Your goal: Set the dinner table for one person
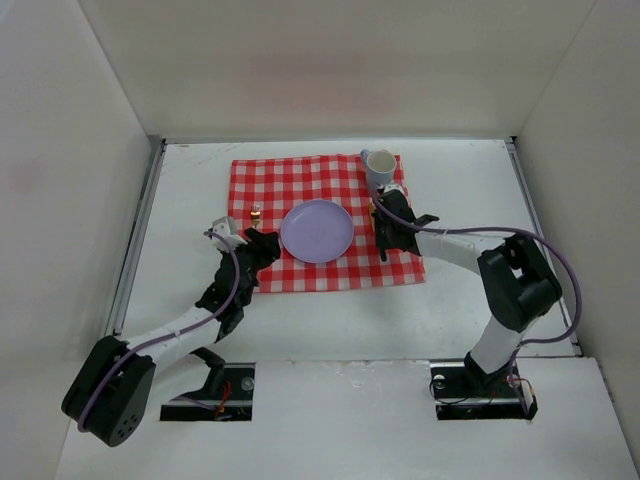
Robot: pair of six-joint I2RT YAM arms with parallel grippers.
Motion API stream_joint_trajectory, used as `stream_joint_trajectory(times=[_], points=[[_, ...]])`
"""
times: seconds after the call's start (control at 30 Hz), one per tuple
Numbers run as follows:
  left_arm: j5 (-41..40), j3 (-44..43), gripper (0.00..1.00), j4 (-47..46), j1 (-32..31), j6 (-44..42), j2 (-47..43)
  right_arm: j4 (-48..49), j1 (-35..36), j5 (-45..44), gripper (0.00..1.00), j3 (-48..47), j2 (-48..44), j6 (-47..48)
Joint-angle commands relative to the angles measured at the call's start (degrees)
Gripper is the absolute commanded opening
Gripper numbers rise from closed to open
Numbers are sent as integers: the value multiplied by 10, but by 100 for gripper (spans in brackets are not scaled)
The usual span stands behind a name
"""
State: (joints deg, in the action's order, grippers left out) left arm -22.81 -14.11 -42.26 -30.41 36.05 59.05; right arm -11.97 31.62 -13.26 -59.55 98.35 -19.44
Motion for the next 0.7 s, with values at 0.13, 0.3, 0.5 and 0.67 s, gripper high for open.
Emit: stream_joint_trajectory(times=[0.13, 0.3, 0.5, 0.67], points=[[-11, 0, 51, -50, -5, -10, 7, 31, -17, -8, 14, -29, 15, 5], [-8, -4, 51, -51, -7, -10, 14, 37, -20, -4, 14, -29, 26, -3], [-9, -6, 51, -51, -9, -12, 16, 40, -21, -9, 14, -24, 32, -24], [-9, -7, 51, -51, -9, -12, 16, 42, -22, -19, 14, -21, 31, -34]])
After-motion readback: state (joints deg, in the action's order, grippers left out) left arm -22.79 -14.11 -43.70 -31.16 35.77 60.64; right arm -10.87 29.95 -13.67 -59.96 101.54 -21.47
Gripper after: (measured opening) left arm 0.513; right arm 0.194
